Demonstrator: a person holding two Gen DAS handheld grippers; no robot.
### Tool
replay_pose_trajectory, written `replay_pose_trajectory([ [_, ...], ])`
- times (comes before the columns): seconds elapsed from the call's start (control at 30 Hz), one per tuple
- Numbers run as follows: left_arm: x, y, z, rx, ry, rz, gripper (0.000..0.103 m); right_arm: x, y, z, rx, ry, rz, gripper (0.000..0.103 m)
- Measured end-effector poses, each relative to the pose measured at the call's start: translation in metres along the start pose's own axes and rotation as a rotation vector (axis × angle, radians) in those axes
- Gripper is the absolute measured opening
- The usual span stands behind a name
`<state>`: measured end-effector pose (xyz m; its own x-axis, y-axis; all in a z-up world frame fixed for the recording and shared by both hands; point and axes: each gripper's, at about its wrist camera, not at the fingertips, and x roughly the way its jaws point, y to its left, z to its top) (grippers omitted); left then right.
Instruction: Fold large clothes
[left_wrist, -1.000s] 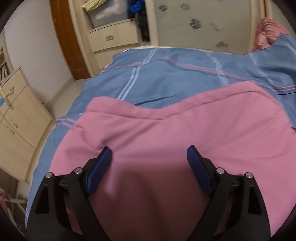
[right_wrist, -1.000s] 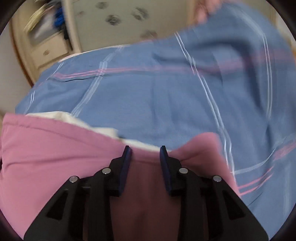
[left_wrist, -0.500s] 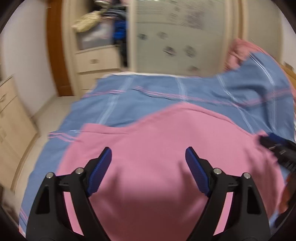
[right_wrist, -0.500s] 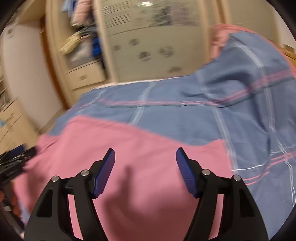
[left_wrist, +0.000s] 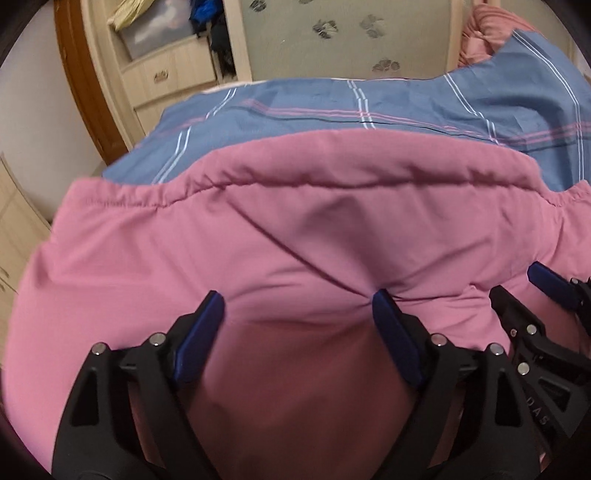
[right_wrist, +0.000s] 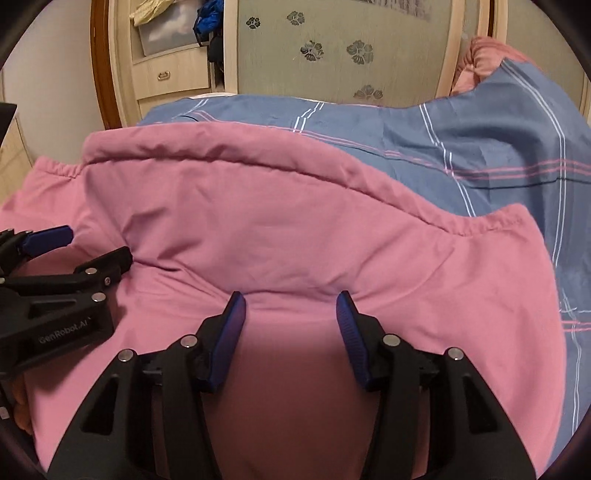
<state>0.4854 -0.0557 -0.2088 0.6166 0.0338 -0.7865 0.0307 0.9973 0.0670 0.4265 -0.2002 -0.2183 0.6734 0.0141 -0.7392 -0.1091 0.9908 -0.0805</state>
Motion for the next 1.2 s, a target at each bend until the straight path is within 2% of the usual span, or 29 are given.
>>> replay_pose_trajectory([
  [0.33,0.003,-0.003,-0.004,0.017,-0.016,0.066,0.091,0.010,-0.004,-0.002,-0.001,-0.014,-0.019,0.055],
  [0.4,-0.012,-0.001,0.003,0.052,-0.022,0.034,0.086,0.002,-0.009,0.002,0.000,-0.008,0.008,0.058],
  [0.47,-0.047,0.015,0.005,0.062,-0.086,0.010,0.082,-0.021,-0.027,0.006,0.024,-0.033,0.048,0.063],
  [0.5,-0.068,0.026,0.003,0.050,-0.154,0.024,0.083,-0.042,-0.046,0.005,0.077,-0.091,0.037,0.064],
  [0.53,-0.084,0.037,0.000,0.032,-0.209,0.046,0.085,-0.053,-0.059,0.003,0.115,-0.122,0.022,0.071],
  [0.57,-0.092,0.048,-0.002,0.014,-0.233,0.066,0.088,-0.063,-0.079,0.000,0.166,-0.149,-0.006,0.075],
  [0.63,-0.090,0.075,-0.006,-0.036,-0.189,0.098,0.088,-0.057,-0.105,-0.006,0.204,-0.110,-0.074,0.075],
  [0.67,-0.076,0.087,-0.008,-0.057,-0.134,0.143,0.088,-0.046,-0.112,-0.009,0.208,-0.060,-0.100,0.075],
  [0.7,-0.057,0.095,-0.012,-0.061,-0.059,0.206,0.088,-0.025,-0.119,-0.016,0.207,0.031,-0.103,0.075],
  [0.73,-0.038,0.099,-0.017,-0.052,0.016,0.235,0.090,-0.016,-0.120,-0.020,0.208,0.060,-0.086,0.075],
  [0.77,-0.028,0.100,-0.022,-0.045,0.043,0.210,0.090,-0.015,-0.119,-0.022,0.206,0.057,-0.087,0.075],
  [0.83,-0.036,0.097,-0.030,-0.029,-0.006,0.219,0.089,-0.030,-0.109,-0.018,0.173,0.042,-0.138,0.075],
  [0.87,-0.045,0.095,-0.032,-0.028,-0.015,0.210,0.087,-0.050,-0.104,-0.016,0.172,-0.004,-0.138,0.075],
  [0.93,-0.080,0.091,-0.043,-0.061,-0.090,0.128,0.087,-0.088,-0.089,-0.020,0.162,-0.105,-0.106,0.076],
  [1.03,-0.146,0.082,-0.076,-0.091,-0.248,0.027,0.094,-0.154,-0.063,-0.037,0.134,-0.233,-0.101,0.097],
  [1.1,-0.184,0.077,-0.097,-0.092,-0.325,-0.020,0.101,-0.195,-0.049,-0.055,0.140,-0.293,-0.095,0.099],
  [1.2,-0.240,0.071,-0.124,-0.080,-0.395,-0.078,0.101,-0.244,-0.032,-0.080,0.172,-0.326,-0.097,0.100],
])
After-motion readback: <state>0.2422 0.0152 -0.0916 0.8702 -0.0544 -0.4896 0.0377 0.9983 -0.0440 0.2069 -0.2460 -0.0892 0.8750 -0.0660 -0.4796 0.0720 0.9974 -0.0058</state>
